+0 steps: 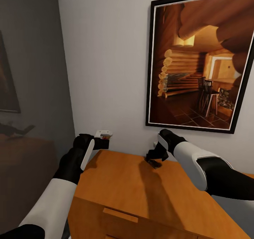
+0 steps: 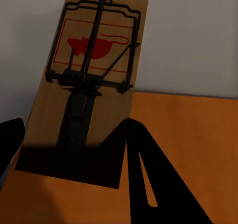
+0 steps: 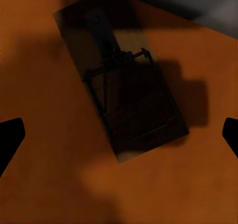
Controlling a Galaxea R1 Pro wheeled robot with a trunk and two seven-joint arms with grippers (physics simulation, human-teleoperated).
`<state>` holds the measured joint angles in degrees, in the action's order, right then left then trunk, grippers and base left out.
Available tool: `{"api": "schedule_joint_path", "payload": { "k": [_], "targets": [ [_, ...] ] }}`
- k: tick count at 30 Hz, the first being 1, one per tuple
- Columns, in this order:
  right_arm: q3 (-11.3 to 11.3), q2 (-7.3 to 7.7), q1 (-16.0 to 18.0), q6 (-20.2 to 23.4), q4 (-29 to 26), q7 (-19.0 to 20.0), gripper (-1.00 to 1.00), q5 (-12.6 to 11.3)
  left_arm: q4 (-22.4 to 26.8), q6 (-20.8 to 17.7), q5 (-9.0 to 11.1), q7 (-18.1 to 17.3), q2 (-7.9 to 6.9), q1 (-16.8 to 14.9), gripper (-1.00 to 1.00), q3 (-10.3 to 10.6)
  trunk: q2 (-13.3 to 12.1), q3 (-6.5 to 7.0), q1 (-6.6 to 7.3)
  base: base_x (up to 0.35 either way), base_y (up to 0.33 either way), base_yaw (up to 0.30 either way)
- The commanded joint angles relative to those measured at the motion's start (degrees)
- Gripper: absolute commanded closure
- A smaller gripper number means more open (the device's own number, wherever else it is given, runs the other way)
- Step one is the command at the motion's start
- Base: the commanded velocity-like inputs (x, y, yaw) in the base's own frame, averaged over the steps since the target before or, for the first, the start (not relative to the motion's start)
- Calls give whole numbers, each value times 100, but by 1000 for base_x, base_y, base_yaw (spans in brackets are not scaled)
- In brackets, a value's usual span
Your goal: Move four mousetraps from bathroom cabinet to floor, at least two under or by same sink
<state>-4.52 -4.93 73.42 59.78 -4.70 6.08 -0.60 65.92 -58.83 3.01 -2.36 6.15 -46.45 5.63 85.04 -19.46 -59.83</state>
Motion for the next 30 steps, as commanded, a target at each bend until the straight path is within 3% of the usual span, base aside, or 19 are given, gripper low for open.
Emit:
{"api": "schedule_joint_path", "payload": {
  "k": [1,20,30],
  "targets": [
    [-49,3,3,22,-9,43,-100,-2,1,-24,15,-1,0,-4,100,0,4,-7,0,0,0,0],
    [-40,7,4,22,-46,43,-100,7,-18,-24,0,-1,0,-4,100,0,686,-313,-373,0,0,0],
    [-45,11,6,22,-103,44,-100,14,-10,-24,-2,-1,0,-4,100,0,686,-313,-373,0,0,0]
  ]
}}
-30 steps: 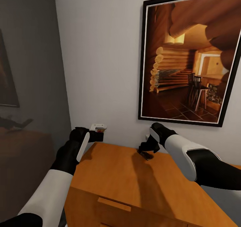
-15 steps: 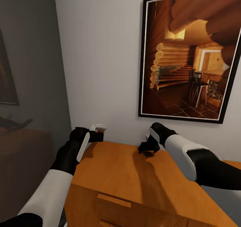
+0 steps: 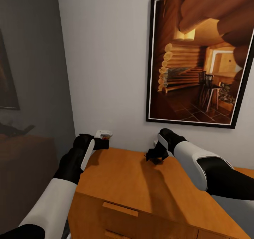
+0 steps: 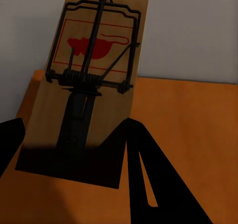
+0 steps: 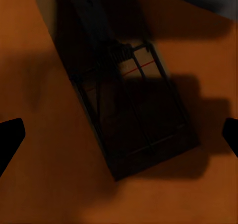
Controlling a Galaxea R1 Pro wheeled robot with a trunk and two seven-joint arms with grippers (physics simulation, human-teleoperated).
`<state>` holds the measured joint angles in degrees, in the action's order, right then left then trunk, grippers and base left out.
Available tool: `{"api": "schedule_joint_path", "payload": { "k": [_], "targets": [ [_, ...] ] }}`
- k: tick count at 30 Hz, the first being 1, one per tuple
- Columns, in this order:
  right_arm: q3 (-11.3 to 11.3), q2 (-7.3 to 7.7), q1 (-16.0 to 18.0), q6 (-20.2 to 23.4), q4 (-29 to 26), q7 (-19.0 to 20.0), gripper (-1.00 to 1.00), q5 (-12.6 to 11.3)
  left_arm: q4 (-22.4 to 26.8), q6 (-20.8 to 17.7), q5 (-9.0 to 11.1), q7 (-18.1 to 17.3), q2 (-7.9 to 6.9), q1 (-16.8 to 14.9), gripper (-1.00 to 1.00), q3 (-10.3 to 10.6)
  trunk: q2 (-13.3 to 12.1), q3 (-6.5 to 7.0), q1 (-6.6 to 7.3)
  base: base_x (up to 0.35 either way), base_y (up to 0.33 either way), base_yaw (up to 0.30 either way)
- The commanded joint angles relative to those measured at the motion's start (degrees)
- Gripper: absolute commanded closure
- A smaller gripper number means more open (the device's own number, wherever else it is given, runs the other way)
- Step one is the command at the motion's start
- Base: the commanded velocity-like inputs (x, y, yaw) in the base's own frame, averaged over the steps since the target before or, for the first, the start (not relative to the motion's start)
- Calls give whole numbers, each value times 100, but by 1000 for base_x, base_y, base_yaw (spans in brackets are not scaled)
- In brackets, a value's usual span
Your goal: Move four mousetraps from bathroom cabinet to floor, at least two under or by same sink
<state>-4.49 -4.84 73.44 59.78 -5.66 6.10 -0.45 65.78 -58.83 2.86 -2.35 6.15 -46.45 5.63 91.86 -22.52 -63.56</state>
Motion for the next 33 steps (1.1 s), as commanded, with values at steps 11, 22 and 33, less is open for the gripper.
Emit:
{"api": "schedule_joint_path", "payload": {
  "k": [11,22,33],
  "targets": [
    [-59,9,3,22,-22,41,-100,17,5,-24,13,-3,0,-4,100,-1,4,-7,0,0,0,0],
    [-82,14,3,22,-23,41,-100,17,3,-24,21,-3,0,-4,100,-1,4,-7,0,0,0,0],
    [-98,18,3,22,-23,41,-100,57,-1,-24,22,-3,0,-4,100,-1,4,-7,0,0,0,0]
  ]
}}
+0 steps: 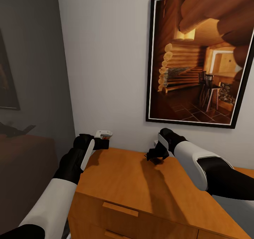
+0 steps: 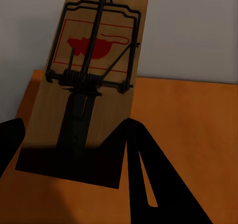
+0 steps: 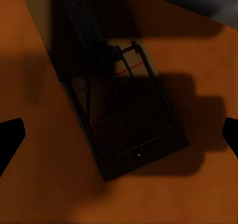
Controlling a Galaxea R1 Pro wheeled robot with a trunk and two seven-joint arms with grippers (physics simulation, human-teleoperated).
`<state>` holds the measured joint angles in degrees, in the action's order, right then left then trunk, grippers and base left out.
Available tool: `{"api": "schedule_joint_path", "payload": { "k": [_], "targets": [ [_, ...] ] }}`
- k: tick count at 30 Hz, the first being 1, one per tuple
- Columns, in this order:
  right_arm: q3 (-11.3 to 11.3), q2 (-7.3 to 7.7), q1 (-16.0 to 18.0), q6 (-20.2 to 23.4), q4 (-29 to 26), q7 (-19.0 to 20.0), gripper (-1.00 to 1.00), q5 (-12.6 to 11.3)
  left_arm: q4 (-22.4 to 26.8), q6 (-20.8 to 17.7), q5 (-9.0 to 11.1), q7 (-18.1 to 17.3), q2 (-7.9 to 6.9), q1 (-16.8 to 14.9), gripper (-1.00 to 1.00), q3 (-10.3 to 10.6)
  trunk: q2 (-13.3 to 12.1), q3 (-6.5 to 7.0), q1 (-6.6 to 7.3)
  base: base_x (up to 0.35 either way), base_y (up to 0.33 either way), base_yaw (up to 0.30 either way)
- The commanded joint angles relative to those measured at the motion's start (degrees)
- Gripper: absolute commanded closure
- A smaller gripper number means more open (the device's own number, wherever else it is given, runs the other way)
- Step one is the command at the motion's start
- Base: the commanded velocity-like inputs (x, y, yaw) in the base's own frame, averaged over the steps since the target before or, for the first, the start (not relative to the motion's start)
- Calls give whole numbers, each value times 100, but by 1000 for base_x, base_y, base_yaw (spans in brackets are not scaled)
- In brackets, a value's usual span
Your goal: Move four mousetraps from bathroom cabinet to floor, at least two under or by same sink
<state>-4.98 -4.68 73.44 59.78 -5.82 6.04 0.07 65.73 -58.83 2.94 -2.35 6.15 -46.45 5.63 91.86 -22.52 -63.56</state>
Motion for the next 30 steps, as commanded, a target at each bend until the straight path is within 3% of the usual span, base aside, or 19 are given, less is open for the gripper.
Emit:
{"api": "schedule_joint_path", "payload": {
  "k": [1,20,30],
  "targets": [
    [-50,2,3,22,-6,47,-100,8,4,-24,13,-2,0,-4,100,0,4,-7,0,0,0,0],
    [-59,-7,3,-620,-6,47,-100,26,-3,-24,13,-2,0,-4,100,0,4,-7,0,0,0,0],
    [-44,-7,3,-737,0,47,-100,14,1,-24,13,-2,-2,-4,100,0,4,-7,0,0,0,0]
  ]
}}
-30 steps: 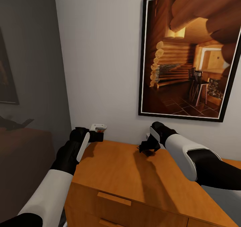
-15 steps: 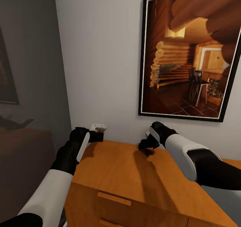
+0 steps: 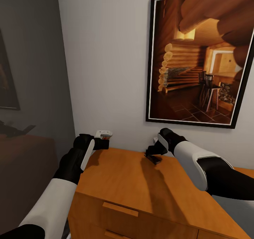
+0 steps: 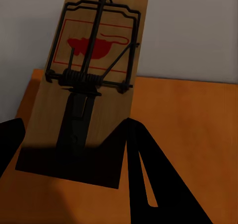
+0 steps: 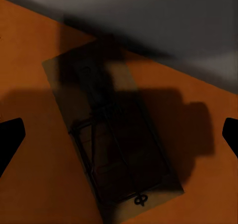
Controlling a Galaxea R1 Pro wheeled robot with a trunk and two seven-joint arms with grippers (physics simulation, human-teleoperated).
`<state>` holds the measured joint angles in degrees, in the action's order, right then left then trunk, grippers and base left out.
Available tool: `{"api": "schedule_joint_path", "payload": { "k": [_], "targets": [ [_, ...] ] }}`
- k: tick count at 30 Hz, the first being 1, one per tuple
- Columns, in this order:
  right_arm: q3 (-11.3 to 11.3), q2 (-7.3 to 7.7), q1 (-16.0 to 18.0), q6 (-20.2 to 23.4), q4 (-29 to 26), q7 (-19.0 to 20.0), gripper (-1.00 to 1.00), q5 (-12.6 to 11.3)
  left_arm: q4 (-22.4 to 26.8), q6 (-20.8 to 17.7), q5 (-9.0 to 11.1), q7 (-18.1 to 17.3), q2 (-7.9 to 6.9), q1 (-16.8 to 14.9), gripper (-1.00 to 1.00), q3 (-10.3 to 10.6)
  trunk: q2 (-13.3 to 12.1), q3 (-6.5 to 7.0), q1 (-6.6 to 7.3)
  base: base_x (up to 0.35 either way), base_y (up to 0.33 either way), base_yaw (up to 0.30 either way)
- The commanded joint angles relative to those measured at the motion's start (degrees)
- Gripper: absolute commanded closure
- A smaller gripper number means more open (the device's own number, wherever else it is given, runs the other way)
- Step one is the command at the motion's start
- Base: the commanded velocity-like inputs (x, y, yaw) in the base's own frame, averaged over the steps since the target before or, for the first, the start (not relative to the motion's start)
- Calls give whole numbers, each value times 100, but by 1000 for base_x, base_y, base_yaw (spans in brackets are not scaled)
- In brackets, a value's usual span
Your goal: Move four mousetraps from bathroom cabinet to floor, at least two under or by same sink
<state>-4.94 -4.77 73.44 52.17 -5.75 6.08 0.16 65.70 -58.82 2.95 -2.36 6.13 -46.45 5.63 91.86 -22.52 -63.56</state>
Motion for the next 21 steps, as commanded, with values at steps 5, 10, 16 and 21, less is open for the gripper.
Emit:
{"api": "schedule_joint_path", "payload": {
  "k": [5,10,16,21],
  "targets": [
    [-42,0,3,22,1,43,-100,3,5,-24,13,-2,0,-4,100,-1,4,-7,0,0,0,0],
    [-42,0,3,22,38,43,-100,-5,3,-24,13,-2,-3,-4,100,-1,4,-7,0,0,0,0],
    [-41,-2,3,28,60,43,-100,-7,-9,-24,13,-2,-4,-4,100,-1,4,-7,0,0,0,0],
    [-42,1,3,48,64,43,-100,-7,-12,-24,13,-2,1,-4,100,-1,4,-7,0,0,0,0]
  ]
}}
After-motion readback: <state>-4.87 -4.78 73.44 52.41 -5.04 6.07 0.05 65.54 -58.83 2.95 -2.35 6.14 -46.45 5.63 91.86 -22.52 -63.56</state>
